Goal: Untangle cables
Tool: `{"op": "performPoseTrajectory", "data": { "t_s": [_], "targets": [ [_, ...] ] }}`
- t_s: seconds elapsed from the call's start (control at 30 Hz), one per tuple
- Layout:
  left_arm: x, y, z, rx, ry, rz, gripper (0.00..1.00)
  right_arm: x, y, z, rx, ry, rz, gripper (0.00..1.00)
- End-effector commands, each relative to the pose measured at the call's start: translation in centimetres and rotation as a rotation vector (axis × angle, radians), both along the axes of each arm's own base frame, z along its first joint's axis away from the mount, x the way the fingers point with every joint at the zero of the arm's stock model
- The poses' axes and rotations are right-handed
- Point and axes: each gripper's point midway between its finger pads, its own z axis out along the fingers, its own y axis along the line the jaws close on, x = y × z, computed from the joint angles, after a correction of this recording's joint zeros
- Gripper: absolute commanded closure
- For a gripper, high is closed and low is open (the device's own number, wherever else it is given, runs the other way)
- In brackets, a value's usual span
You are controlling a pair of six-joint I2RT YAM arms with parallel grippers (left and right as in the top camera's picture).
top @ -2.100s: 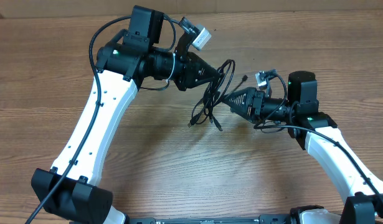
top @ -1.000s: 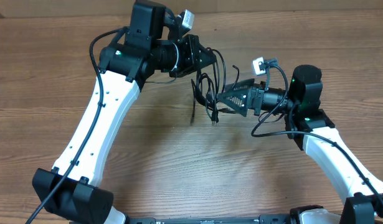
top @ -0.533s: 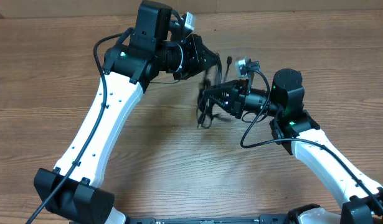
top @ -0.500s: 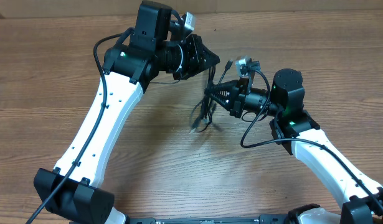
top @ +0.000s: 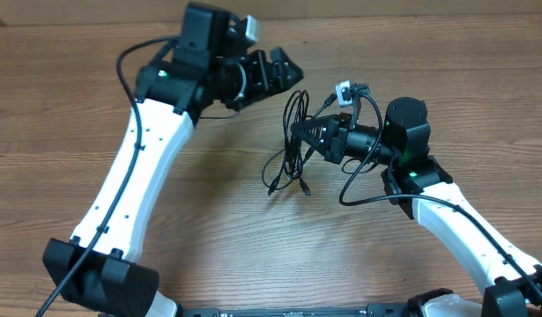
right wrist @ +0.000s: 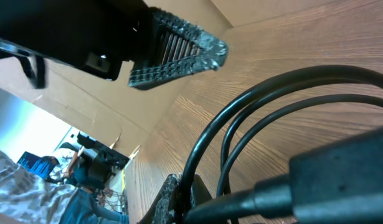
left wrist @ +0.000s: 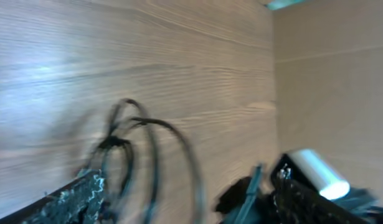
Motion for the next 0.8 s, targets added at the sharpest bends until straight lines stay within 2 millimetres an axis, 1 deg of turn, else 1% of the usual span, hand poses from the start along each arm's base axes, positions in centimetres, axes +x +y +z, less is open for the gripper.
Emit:
{"op": "performPoseTrajectory", "data": {
  "t_s": [0.0, 0.03, 0.1, 0.23, 0.27, 0.33, 0.43, 0.47, 0.53, 0.57, 0.63, 0.7, 0.77],
  "targets": [
    [0.1, 3.1, -0.2, 0.159, -0.159, -0.124, 0.01, 1.2, -0.7, 1.3, 0.043, 0.062, -0.077, 0.96],
    [-0.6, 3.6, -0.9, 0.199, -0.160, -0.168, 0.01, 1.6, -1.2, 1.4, 0.060, 0.094, -0.103, 0.96],
    [-1.4, 3.9, -1.7, 0.251, -0.174, -0.237, 0.00, 1.9, -1.6, 1.7, 0.079, 0.106, -0.116, 0.96],
    [-2.6, 3.6, -4.2, 0.284, -0.159, -0.320, 0.00, 2.3, -1.7, 3.2, 0.144, 0.121, -0.131, 0.96],
    [-2.8, 3.2, -4.7, 0.273, -0.154, -0.336, 0.00, 2.3, -1.7, 3.3, 0.149, 0.124, -0.135, 0.96],
    [-3.4, 1.9, -5.8, 0.235, -0.178, -0.401, 0.00, 2.5, -1.8, 3.3, 0.155, 0.139, -0.149, 0.96],
    [-3.7, -0.1, -7.1, 0.200, -0.242, -0.472, 0.00, 2.6, -1.9, 3.2, 0.165, 0.166, -0.156, 0.96],
    [-4.0, -1.5, -7.9, 0.184, -0.288, -0.515, 0.00, 2.7, -2.0, 3.2, 0.171, 0.177, -0.164, 0.96],
    [-4.2, -2.4, -8.3, 0.182, -0.316, -0.541, 0.00, 3.0, -2.4, 3.2, 0.172, 0.178, -0.180, 0.96],
    [-4.4, -3.0, -8.4, 0.182, -0.334, -0.560, 0.01, 3.2, -2.7, 3.2, 0.175, 0.184, -0.188, 0.96],
    [-5.1, -4.1, -8.6, 0.190, -0.378, -0.618, 0.10, 3.4, -3.2, 3.1, 0.182, 0.200, -0.204, 0.96],
    [-5.3, -4.3, -8.7, 0.211, -0.389, -0.629, 0.12, 3.7, -3.6, 3.1, 0.188, 0.208, -0.216, 0.96],
    [-4.6, -3.4, -9.2, 0.273, -0.377, -0.587, 0.13, 4.3, -4.6, 3.1, 0.191, 0.207, -0.246, 0.96]
  ]
}}
